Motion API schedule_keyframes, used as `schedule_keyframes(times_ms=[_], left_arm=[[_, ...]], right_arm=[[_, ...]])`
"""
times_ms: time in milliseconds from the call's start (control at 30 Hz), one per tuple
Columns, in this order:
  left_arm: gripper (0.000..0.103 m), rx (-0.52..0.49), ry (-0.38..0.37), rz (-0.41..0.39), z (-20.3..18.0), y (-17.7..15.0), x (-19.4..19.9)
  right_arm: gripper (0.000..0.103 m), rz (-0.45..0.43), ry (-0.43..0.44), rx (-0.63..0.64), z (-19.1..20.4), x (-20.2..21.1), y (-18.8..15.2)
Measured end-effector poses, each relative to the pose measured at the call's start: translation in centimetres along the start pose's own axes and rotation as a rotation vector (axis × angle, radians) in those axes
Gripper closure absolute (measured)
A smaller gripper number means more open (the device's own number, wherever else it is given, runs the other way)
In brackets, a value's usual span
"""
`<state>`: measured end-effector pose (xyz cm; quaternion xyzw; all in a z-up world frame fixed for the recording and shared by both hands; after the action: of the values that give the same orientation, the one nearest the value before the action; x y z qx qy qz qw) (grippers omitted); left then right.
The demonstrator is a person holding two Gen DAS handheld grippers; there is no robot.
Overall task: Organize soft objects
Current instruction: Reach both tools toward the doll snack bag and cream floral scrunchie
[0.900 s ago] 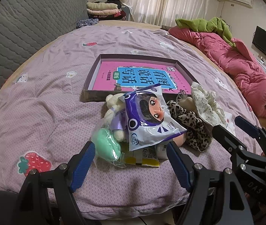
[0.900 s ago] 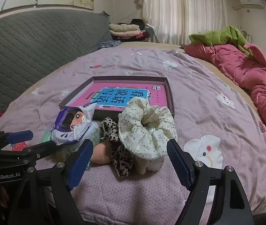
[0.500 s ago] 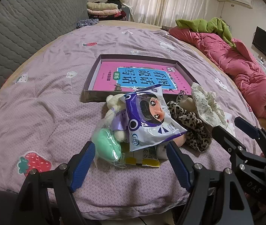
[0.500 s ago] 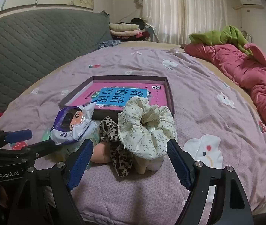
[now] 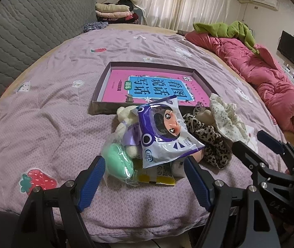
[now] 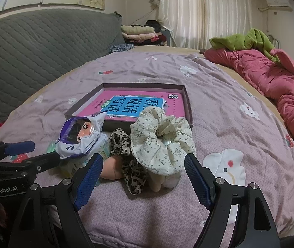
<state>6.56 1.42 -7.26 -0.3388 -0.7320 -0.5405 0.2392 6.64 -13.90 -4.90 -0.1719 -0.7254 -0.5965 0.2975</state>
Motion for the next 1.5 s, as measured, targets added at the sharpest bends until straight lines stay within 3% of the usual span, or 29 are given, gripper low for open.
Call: schedule_keyframes(times_ms=[267,500,733,900,1400,1500], left_arm=[[0.025,0.007,-0.068,-0.019,-1.1,0.6,0.6],[0.025,0.020,-0.095,0.025,-1.9,1.3,-0.7],[0.025,0.080,-0.077,0.113,-1.5,2.5,-3.0],[0.025,0.068,-0.049,0.141,-1.7,3.5,-4.1],[0.025,0.056,0.030,0.175,-1.0,4.2,-6.3],[0.025,0.056,0.035,0.179,-0.9,4.2,-6.6]], right_arm=[[0.021,-0.004,-0.004,-0.008,-0.3,0.2,0.3],[0.021,0.007,-0.034,-0.019,-2.2,-0.1,0.6],[0.021,0.033,-0.041,-0.062,-3.8,-1.0,0.7],[0.021,0.075,-0.025,-0.105,-4.5,-2.1,0.9],[0.021,0.156,0.080,-0.204,-4.9,-6.1,1.6],[0.021,0.158,0.102,-0.165,-3.6,-6.5,1.8]])
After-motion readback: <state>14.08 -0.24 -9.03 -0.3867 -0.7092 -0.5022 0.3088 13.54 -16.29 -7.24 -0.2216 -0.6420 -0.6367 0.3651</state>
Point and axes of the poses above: each gripper's, at about its wrist camera, not at the fingertips, and x roughly against the way its jaws point, z to its left, y to its top, the point moved 10 cm from there along -x, roughly the way its jaws point, and after that the axes turned 12 degrees about -y, right-handed, at the moved point
